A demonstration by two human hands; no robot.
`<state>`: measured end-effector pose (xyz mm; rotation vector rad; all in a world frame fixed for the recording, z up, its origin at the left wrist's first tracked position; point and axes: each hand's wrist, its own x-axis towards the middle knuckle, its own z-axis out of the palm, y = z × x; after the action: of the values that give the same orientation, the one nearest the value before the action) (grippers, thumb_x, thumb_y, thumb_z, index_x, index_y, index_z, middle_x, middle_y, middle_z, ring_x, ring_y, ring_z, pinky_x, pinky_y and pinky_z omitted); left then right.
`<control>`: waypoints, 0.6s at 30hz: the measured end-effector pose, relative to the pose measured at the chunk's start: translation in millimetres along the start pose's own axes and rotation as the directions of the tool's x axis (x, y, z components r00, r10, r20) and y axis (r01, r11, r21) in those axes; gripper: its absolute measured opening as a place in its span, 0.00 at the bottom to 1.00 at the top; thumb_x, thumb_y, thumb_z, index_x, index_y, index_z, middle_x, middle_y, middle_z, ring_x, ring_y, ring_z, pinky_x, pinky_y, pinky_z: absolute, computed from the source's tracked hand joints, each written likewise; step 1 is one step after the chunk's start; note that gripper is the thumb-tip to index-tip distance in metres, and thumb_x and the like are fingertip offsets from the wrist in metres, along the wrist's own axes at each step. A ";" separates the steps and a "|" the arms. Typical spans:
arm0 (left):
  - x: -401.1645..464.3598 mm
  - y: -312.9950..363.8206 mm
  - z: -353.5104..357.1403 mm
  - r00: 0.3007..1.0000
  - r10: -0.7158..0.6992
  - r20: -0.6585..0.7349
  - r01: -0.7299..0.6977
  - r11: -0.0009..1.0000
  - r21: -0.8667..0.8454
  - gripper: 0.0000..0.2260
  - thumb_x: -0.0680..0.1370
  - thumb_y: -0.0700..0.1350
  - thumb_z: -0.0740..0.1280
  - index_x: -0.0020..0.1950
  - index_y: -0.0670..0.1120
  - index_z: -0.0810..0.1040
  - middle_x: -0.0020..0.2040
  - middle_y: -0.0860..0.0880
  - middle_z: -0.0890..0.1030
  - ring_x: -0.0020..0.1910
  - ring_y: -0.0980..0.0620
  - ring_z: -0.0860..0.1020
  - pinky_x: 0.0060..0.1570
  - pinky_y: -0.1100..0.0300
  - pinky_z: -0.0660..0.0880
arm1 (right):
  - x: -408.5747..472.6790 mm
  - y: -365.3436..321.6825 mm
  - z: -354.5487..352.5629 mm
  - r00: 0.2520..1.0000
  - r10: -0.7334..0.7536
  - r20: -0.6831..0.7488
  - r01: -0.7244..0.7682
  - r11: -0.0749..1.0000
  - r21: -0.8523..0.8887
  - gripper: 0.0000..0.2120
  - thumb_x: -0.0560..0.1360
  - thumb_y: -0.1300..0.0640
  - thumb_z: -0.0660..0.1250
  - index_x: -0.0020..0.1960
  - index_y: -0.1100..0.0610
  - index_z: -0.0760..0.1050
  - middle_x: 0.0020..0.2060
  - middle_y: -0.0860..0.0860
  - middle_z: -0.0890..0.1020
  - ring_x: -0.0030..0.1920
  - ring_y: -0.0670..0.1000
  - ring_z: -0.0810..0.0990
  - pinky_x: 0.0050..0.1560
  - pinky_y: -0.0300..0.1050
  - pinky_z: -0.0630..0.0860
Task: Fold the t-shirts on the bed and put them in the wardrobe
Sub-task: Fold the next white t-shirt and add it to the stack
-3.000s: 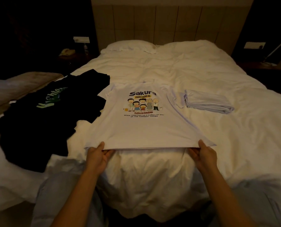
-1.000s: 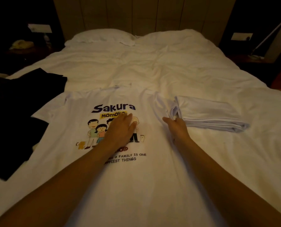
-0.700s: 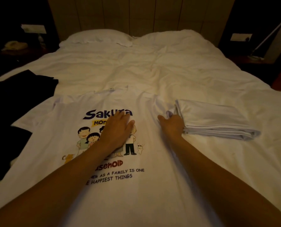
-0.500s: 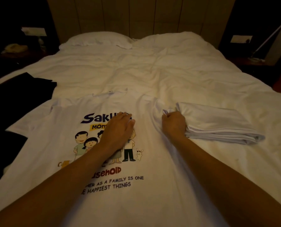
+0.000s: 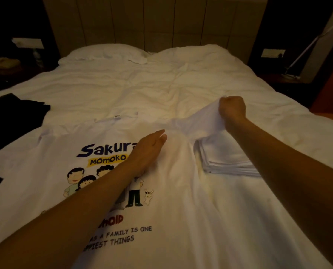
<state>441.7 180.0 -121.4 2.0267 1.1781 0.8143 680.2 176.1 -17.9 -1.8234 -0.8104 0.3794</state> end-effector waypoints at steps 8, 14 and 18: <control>22.5 -2.3 29.1 0.982 0.020 0.185 -0.098 0.900 0.424 0.24 0.84 0.57 0.50 0.80 0.51 0.56 0.80 0.49 0.57 0.78 0.51 0.56 0.74 0.59 0.51 | 17.1 46.7 -12.8 0.934 0.293 0.206 -0.313 0.947 0.071 0.10 0.81 0.65 0.56 0.55 0.67 0.74 0.58 0.60 0.75 0.50 0.63 0.77 0.56 0.49 0.71; 38.0 -8.4 35.7 0.983 0.041 0.181 -0.130 0.847 0.515 0.23 0.84 0.57 0.48 0.77 0.53 0.65 0.77 0.47 0.64 0.75 0.47 0.62 0.73 0.53 0.56 | 14.4 53.7 -2.3 0.852 0.367 0.374 -0.399 0.917 0.008 0.12 0.78 0.54 0.68 0.39 0.59 0.73 0.37 0.58 0.75 0.38 0.59 0.75 0.43 0.56 0.78; 53.1 -0.5 40.2 0.986 -0.005 0.166 -0.079 0.864 0.497 0.24 0.85 0.56 0.45 0.79 0.49 0.58 0.80 0.45 0.58 0.78 0.48 0.56 0.77 0.52 0.50 | 25.6 47.0 3.9 0.818 0.390 0.423 -0.445 0.895 0.036 0.09 0.81 0.61 0.61 0.43 0.62 0.71 0.45 0.59 0.75 0.36 0.59 0.73 0.24 0.51 0.76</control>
<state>493.9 218.9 -135.9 2.4867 1.3619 0.3616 712.7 186.3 -59.4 -1.8122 -0.6282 1.1072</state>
